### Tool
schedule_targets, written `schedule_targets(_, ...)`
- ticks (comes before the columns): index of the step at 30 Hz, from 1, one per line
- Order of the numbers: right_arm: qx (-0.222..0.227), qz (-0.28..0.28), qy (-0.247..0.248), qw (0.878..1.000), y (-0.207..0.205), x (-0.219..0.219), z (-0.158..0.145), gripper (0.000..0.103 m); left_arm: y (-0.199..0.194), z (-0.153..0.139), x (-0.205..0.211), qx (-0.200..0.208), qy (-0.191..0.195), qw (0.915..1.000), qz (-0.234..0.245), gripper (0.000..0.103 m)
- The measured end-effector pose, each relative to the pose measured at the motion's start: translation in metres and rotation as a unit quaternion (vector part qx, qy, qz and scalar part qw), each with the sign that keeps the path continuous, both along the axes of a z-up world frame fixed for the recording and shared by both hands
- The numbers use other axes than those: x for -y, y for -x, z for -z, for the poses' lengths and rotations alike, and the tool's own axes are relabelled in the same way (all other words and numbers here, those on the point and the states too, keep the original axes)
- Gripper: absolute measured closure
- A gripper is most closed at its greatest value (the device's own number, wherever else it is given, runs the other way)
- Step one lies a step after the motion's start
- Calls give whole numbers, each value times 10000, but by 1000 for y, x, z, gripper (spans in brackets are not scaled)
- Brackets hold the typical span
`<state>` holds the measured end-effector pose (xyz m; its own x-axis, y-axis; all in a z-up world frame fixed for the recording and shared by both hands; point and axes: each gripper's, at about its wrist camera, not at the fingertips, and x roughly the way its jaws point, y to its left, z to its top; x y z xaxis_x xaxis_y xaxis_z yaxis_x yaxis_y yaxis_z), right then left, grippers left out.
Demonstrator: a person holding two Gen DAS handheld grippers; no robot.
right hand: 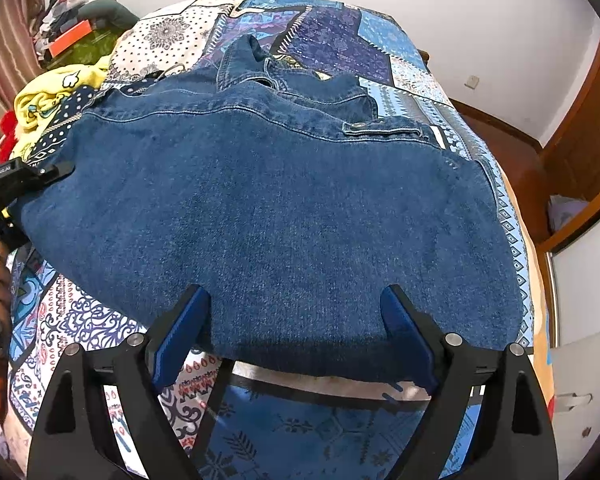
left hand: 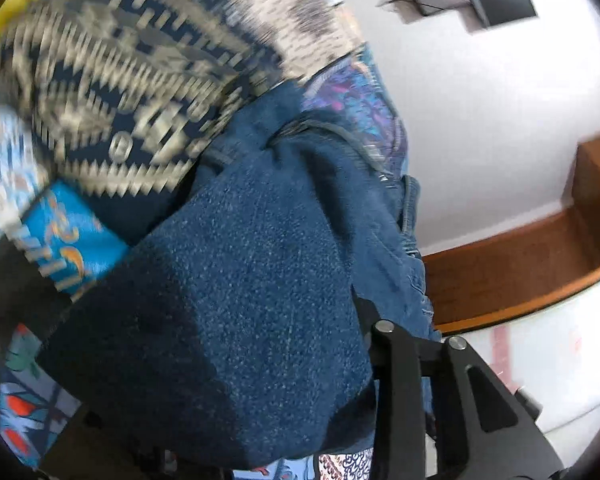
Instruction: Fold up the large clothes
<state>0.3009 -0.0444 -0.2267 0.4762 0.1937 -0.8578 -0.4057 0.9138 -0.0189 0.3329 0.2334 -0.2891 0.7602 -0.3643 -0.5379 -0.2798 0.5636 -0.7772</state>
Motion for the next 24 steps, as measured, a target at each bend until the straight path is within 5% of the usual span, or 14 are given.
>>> schedule_targets(4,123,-222,110,9996,6,-9,-10,16,-6,-32,-4,375,-64,9991,198,74)
schedule_targets(8,373,-441,115,9983,11,-22,-30,16,-9,-76,-7,633,-759,9949,195,74)
schedule_targets(16,370,-898,-405,9944,11,-76,-46,16,36,-161,9,1338,-2301,9637,183,75)
schedule_targets(20,332,-1273,-253,9910,15,-112,-31,16,43,-180,18,1434,-2704,9515,303,75)
schedule_targets(24,116,-1317,-128,9911,14,-129,-5,16,37,-168,33,1039,-3088,9441,506,75)
